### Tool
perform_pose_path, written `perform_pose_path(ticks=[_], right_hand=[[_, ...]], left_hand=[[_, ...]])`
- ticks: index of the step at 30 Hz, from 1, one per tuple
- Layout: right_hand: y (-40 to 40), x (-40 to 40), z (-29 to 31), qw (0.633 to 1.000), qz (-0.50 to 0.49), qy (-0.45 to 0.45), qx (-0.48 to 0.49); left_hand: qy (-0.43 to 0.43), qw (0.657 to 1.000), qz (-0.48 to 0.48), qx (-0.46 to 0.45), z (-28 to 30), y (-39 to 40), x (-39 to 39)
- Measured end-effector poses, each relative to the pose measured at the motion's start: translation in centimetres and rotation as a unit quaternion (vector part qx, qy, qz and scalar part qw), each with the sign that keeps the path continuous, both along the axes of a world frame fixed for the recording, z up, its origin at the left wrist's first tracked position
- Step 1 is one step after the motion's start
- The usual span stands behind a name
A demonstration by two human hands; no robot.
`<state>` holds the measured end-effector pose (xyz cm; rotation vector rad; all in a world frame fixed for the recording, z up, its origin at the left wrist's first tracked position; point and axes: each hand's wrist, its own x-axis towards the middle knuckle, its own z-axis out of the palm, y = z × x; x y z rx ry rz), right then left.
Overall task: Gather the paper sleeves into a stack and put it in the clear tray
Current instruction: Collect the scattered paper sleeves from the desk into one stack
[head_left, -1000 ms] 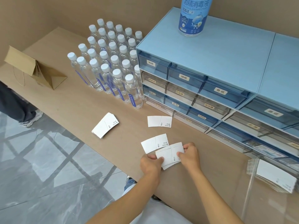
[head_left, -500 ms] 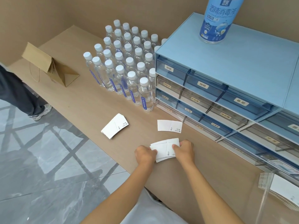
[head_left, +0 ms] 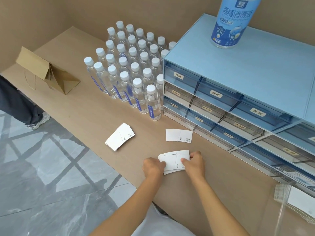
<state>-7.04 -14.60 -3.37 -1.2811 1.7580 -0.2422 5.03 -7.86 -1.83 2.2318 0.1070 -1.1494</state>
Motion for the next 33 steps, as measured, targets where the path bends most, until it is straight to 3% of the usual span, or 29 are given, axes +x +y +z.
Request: perform_pose_path(ticks=[4, 11, 19, 27, 33], right_hand=[[0.2, -0.2, -0.2, 0.994, -0.066, -0.080, 0.018], [-4.5, 1.3, 0.9, 0.994, -0.071, -0.072, -0.033], [-8.3, 2.6, -0.4, 0.996, -0.089, -0.025, -0.008], [-8.6, 3.7, -1.0, 0.992, -0.120, -0.031, 0.010], [-7.7, 2.9, -1.5, 0.988, -0.144, -0.060, -0.010]], left_hand=[[-0.020, 0.999, -0.012, -0.044, 0.0, -0.4, 0.4], [-0.043, 0.991, -0.062, -0.108, 0.8, -5.3, 1.9], [-0.024, 0.994, -0.085, -0.059, 0.7, -10.8, 4.1], [-0.017, 0.997, -0.067, -0.021, -0.5, -11.1, 4.2], [-0.024, 0.992, -0.111, -0.057, -1.0, -10.4, 4.3]])
